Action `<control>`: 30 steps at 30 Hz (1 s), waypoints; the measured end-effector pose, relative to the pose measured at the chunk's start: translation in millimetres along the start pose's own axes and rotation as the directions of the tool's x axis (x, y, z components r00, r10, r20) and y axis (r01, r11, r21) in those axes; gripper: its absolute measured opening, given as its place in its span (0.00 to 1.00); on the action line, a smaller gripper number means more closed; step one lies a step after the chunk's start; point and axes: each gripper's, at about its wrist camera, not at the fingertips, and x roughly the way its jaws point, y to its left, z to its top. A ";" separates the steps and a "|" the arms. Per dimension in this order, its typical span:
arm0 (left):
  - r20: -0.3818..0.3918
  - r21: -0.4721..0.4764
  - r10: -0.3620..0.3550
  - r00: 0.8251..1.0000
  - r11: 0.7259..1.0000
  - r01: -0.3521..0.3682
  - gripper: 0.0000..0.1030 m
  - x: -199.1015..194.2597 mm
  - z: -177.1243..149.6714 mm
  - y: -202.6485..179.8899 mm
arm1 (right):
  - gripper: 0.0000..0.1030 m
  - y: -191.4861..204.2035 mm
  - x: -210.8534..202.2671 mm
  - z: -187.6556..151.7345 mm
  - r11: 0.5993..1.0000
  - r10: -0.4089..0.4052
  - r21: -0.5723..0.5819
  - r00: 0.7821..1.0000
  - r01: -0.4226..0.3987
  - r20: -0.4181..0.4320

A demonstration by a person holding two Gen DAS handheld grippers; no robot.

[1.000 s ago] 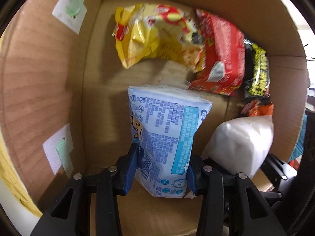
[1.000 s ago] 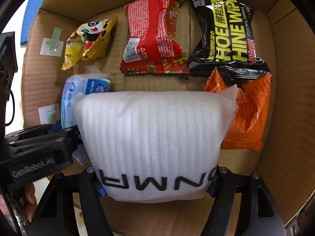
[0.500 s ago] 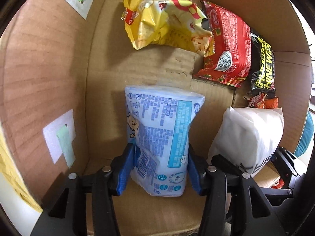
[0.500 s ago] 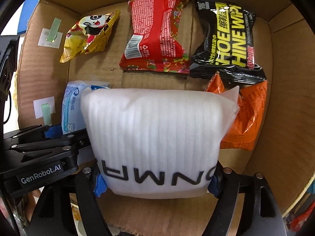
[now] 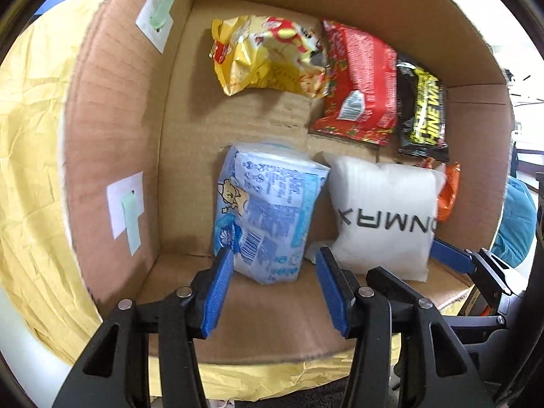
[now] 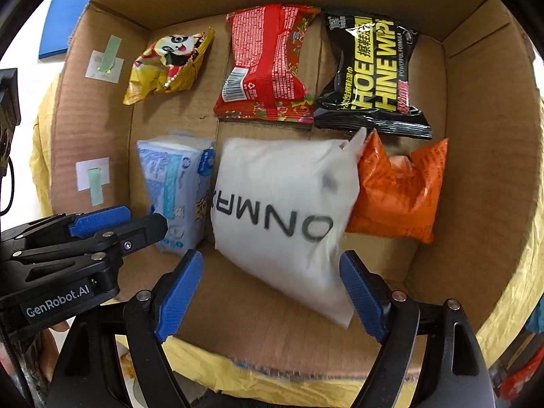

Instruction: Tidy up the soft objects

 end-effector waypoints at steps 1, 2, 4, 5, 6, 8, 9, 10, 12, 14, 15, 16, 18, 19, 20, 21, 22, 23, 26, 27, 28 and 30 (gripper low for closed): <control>0.008 0.000 -0.001 1.000 1.000 0.001 0.47 -1.9 -2.3 -1.2 | 0.82 0.3 -2.8 -0.9 1.000 -0.002 0.000 1.000 0.002 0.004; 0.021 0.002 0.003 1.000 1.000 -0.003 0.47 -4.0 -5.2 -2.8 | 0.82 0.7 -6.5 -2.4 1.000 -0.008 -0.001 1.000 0.008 0.011; 0.049 0.007 0.016 0.999 1.000 -0.017 0.47 -8.2 -10.3 -5.9 | 0.82 -0.5 -14.5 -7.7 1.000 -0.017 -0.002 0.999 0.017 0.031; 0.071 0.012 0.031 0.997 0.999 -0.031 0.47 -11.0 -13.9 -8.3 | 0.82 -1.1 -17.5 -9.4 1.000 -0.026 0.000 0.999 0.026 0.039; 0.084 0.013 0.040 0.996 0.999 -0.041 0.47 -14.1 -13.4 -12.1 | 0.82 -2.9 -21.3 -11.5 0.999 -0.036 0.003 0.998 0.036 0.051; 0.134 0.028 0.073 0.988 0.997 -0.078 0.47 -19.7 -21.3 -19.0 | 0.82 -5.7 -30.6 -16.5 0.998 -0.056 0.007 0.995 0.056 0.080; 0.150 0.033 0.082 0.985 0.996 -0.088 0.47 -21.3 -25.4 -21.9 | 0.82 -6.8 -33.5 -18.3 0.998 -0.067 0.009 0.994 0.067 0.090; 0.166 0.038 0.092 0.982 0.994 -0.100 0.47 -23.6 -28.7 -25.8 | 0.82 -7.3 -38.1 -20.6 0.997 -0.080 0.012 0.991 0.079 0.107; 0.207 0.039 0.097 0.973 0.993 -0.108 0.47 -29.1 -35.8 -30.7 | 0.82 -9.0 -45.2 -27.5 0.995 -0.101 0.014 0.987 0.100 0.126; 0.245 0.039 0.108 0.964 0.992 -0.121 0.47 -36.5 -39.6 -33.2 | 0.82 -16.8 -51.8 -38.1 0.993 -0.116 0.020 0.982 0.114 0.147; 0.259 0.038 0.111 0.960 0.991 -0.125 0.47 -38.9 -43.4 -35.6 | 0.82 -17.7 -55.2 -40.9 0.993 -0.121 0.025 0.980 0.118 0.156; 0.282 0.038 0.115 0.953 0.991 -0.131 0.47 -42.6 -46.5 -37.6 | 0.82 -26.0 -54.4 -40.9 0.992 -0.125 0.030 0.978 0.122 0.167; 0.305 0.036 0.120 0.945 0.990 -0.138 0.47 -54.4 -49.1 -36.5 | 0.82 -30.8 -62.9 -49.8 0.991 -0.132 0.047 0.973 0.125 0.191; 0.315 0.035 0.118 0.942 0.990 -0.135 0.47 -59.8 -52.3 -36.3 | 0.82 -30.0 -62.3 -53.0 0.990 -0.141 0.056 0.968 0.132 0.209; 0.325 0.032 0.114 0.939 0.991 -0.131 0.47 -61.5 -54.9 -37.5 | 0.82 -31.1 -65.2 -55.8 0.989 -0.147 0.063 0.964 0.137 0.221; 0.334 0.028 0.112 0.936 0.991 -0.129 0.47 -62.9 -55.5 -38.8 | 0.82 -32.4 -68.9 -58.6 0.987 -0.154 0.074 0.960 0.140 0.235; 0.342 0.025 0.113 0.933 0.991 -0.129 0.47 -66.2 -57.2 -39.7 | 0.82 -33.7 -73.1 -60.6 0.987 -0.155 0.080 0.957 0.139 0.244; 0.353 0.023 0.115 0.929 0.991 -0.131 0.54 -67.8 -59.9 -40.4 | 0.82 -34.1 -75.6 -62.6 0.987 -0.156 0.085 0.955 0.139 0.251; 0.381 0.017 0.116 0.917 0.991 -0.132 0.70 -80.7 -62.4 -32.1 | 0.88 -34.7 -81.3 -67.9 0.985 -0.166 0.096 0.947 0.145 0.276; 0.393 0.017 0.114 0.912 0.991 -0.131 0.78 -84.9 -64.2 -31.0 | 0.95 -35.5 -84.4 -70.1 0.984 -0.170 0.097 0.943 0.148 0.285; 0.406 0.012 0.119 0.906 0.991 -0.135 0.81 -87.2 -66.2 -30.4 | 0.98 -36.4 -88.5 -72.8 0.983 -0.175 0.101 0.938 0.151 0.298; 0.414 0.008 0.122 0.902 0.990 -0.137 0.90 -90.9 -68.5 -29.4 | 0.99 -36.5 -92.2 -76.2 0.981 -0.185 0.110 0.931 0.158 0.314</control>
